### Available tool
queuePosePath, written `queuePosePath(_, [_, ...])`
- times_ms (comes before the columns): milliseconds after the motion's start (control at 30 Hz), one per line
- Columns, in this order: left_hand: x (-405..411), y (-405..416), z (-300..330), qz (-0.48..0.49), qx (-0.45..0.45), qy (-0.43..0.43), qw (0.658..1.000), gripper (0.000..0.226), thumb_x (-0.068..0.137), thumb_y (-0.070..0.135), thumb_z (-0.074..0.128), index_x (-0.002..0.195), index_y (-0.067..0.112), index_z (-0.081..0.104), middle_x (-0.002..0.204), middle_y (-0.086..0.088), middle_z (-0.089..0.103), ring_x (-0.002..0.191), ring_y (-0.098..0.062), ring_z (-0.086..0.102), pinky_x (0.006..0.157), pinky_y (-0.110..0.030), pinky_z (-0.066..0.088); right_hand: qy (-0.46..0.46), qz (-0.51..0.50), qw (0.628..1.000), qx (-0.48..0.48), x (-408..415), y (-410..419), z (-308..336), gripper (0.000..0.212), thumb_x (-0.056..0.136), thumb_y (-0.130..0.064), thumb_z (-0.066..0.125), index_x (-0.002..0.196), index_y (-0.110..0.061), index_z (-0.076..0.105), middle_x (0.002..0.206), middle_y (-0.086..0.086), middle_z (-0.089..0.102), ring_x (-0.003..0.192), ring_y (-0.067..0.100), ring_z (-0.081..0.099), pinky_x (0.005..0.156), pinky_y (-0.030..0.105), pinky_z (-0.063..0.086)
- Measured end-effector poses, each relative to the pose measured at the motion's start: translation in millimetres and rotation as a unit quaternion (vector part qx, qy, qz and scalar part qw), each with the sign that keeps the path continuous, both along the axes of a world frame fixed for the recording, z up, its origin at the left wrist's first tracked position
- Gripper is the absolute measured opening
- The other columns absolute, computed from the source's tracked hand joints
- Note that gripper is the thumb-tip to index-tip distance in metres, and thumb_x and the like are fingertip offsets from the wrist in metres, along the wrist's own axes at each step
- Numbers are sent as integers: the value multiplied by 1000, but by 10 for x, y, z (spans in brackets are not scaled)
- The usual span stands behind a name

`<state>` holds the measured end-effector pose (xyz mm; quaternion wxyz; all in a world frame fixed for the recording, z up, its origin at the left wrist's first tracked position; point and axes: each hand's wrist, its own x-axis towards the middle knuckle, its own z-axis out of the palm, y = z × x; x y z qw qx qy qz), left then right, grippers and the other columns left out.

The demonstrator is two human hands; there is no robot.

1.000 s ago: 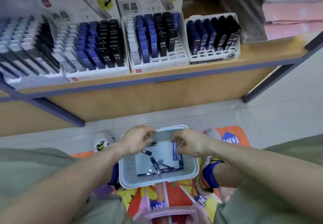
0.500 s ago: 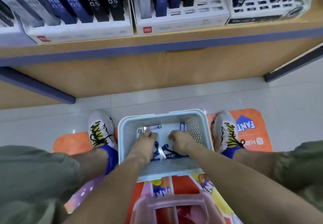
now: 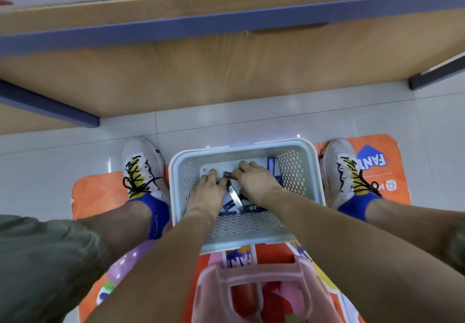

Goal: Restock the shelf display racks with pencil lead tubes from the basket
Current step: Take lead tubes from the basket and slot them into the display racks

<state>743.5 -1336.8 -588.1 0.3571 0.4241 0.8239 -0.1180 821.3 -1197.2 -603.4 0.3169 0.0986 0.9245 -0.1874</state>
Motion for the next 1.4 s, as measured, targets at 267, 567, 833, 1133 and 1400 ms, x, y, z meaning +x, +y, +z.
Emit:
queuePosePath(267, [85,-7,-143,81,31,-9,996,50,91,3,65,134,12,42,122,-11,57,112,-26,54,97,-35,48,-12,-106,994,13,192,-28,-17,52,85,-8,73,130,-11,46,122,10,59,114,29,53,94,38,46])
queuePosePath(567, [228,30,-197,216,61,-44,973,43,92,18,74,126,11,49,110,-8,65,94,-22,61,83,-28,49,-39,-272,962,-13,234,0,-119,30,92,-26,69,117,-12,62,112,8,63,101,31,63,85,38,55])
queuePosePath(833, [207,52,-189,303,53,-100,946,26,86,26,79,109,20,68,108,-3,68,97,-22,64,90,-35,54,-57,-316,947,-23,250,-69,-162,23,89,-11,69,112,-14,64,108,9,69,95,29,67,83,38,58])
queuePosePath(1133, [281,104,-182,176,34,-61,982,44,86,22,79,123,15,56,109,-7,69,101,-27,67,81,-33,50,-57,-448,892,-6,144,-140,-93,61,86,-48,75,119,-8,43,110,14,67,101,33,67,76,36,51])
queuePosePath(1400, [278,54,-235,176,31,-117,977,22,90,13,70,111,19,67,104,-2,60,102,-25,64,85,-27,47,-53,-492,869,-5,95,-52,-173,47,87,-19,75,126,-7,51,116,14,67,107,30,66,85,32,52])
